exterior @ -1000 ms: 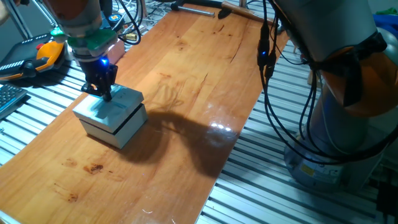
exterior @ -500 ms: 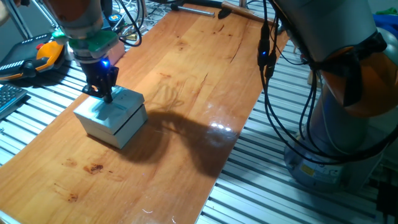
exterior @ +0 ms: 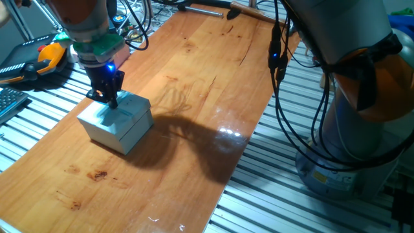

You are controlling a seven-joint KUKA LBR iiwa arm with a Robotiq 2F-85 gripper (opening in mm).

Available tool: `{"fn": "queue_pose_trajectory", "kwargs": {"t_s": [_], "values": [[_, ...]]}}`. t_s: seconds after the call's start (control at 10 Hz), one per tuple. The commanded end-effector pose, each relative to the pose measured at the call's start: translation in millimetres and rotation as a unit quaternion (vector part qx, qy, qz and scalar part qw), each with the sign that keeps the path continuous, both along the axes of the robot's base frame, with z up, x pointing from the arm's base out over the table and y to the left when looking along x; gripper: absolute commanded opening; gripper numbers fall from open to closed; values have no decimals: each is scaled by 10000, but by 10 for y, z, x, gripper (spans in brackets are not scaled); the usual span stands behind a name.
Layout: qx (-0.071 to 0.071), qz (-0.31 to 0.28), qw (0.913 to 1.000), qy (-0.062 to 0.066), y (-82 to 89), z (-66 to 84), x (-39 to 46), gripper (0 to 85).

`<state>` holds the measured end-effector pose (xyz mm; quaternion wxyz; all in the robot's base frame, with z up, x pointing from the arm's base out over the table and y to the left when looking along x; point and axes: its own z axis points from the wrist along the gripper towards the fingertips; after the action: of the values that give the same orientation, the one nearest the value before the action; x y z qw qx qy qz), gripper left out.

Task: Cover the box

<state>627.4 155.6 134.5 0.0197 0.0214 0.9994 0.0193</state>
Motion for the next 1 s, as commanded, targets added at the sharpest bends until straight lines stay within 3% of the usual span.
{"fn": "queue_pose_trajectory", "kwargs": {"t_s": [0.0, 0.9], "values": [[11, -2, 10000, -7, 2, -7, 5, 0], [51, 136, 9999, -21, 6, -30, 19, 0]]}}
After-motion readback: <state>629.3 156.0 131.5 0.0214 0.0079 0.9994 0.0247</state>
